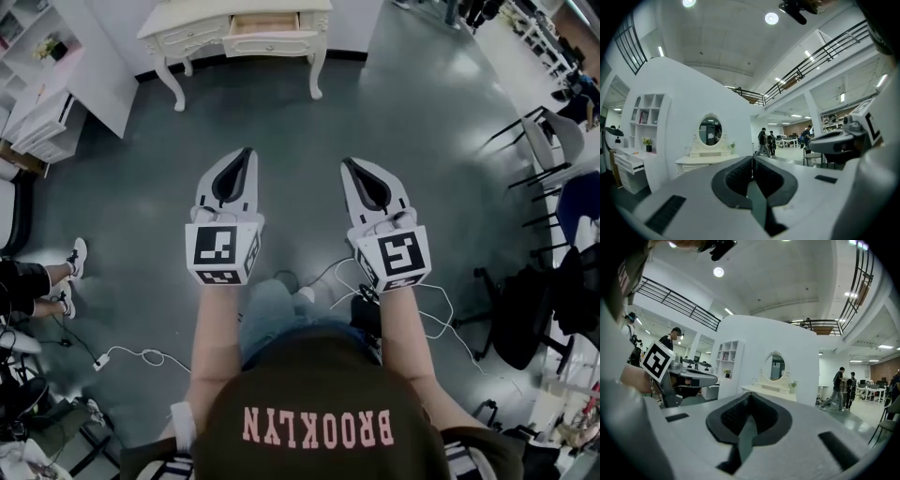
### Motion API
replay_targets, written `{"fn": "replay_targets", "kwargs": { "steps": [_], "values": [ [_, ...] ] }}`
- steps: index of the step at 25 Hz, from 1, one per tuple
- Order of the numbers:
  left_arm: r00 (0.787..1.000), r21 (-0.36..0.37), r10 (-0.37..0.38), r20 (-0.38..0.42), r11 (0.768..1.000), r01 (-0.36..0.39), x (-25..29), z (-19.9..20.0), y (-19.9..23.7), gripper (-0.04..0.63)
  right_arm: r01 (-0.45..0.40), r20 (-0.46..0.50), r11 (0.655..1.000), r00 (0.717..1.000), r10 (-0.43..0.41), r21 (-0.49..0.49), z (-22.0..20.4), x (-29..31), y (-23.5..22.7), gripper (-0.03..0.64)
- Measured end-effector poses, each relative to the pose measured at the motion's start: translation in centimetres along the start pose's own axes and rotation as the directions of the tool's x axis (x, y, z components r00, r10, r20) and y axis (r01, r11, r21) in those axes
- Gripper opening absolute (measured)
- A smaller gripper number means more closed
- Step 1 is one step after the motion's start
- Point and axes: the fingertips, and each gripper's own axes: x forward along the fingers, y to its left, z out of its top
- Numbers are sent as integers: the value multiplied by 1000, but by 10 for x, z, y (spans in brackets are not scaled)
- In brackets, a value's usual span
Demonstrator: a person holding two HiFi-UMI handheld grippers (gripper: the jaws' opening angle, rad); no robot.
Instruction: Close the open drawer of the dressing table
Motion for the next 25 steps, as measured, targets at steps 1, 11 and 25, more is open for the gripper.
{"fn": "replay_targets", "kwargs": {
  "steps": [1,11,25],
  "values": [
    [1000,-2,2,-4,1000,-2,7,-2,1,7,-2,-1,1000,1000,2,2,-2,5,-5,-5],
    [999,2,-25,-20,1000,25,75,-10,5,7,22,-13,999,1000,-21,38,-21,38,-49,-5],
    [996,7,-77,-39,997,77,236,-16,84,8,81,-39,993,996,-78,82,-31,185,-132,-5]
  ]
}}
